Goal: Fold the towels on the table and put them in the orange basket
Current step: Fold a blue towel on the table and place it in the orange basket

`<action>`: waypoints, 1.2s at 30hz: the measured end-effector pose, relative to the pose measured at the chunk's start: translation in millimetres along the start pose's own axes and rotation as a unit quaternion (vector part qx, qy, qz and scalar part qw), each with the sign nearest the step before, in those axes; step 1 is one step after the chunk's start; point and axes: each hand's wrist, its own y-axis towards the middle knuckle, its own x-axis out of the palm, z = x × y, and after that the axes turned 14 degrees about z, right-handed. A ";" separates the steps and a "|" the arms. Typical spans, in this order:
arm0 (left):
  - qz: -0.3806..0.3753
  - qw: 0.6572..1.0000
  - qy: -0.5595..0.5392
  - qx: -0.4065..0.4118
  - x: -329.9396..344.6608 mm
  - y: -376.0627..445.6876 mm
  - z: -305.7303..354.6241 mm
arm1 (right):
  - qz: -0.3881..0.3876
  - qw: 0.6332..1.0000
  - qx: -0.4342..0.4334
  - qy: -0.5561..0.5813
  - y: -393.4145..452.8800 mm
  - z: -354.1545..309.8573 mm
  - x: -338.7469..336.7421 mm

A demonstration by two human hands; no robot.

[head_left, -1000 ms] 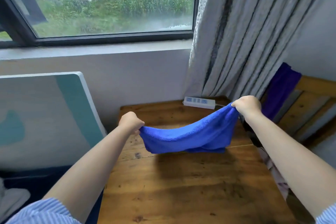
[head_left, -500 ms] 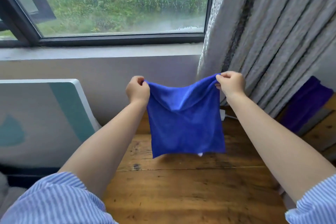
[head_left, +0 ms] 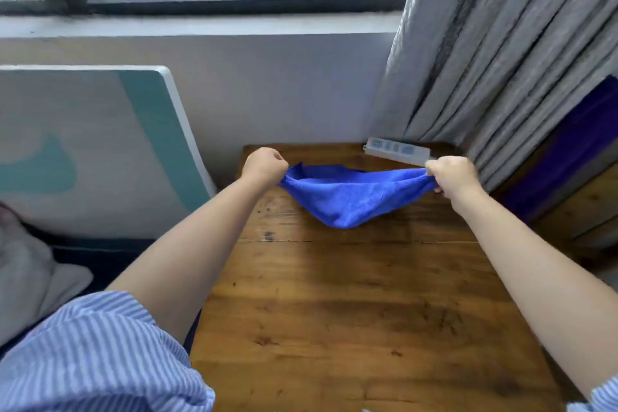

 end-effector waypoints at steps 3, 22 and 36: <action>-0.172 0.971 0.161 0.038 22.7 -32.5 -28.4 | -0.064 0.989 0.024 -0.129 -30.6 46.0 16.0; -0.576 0.684 0.445 0.048 103.9 -154.8 -138.9 | -0.455 0.766 0.128 -0.436 -130.2 199.5 44.1; -0.289 0.857 0.391 0.170 141.0 -66.4 -82.6 | -0.174 0.952 -0.090 -0.236 -36.5 146.6 95.3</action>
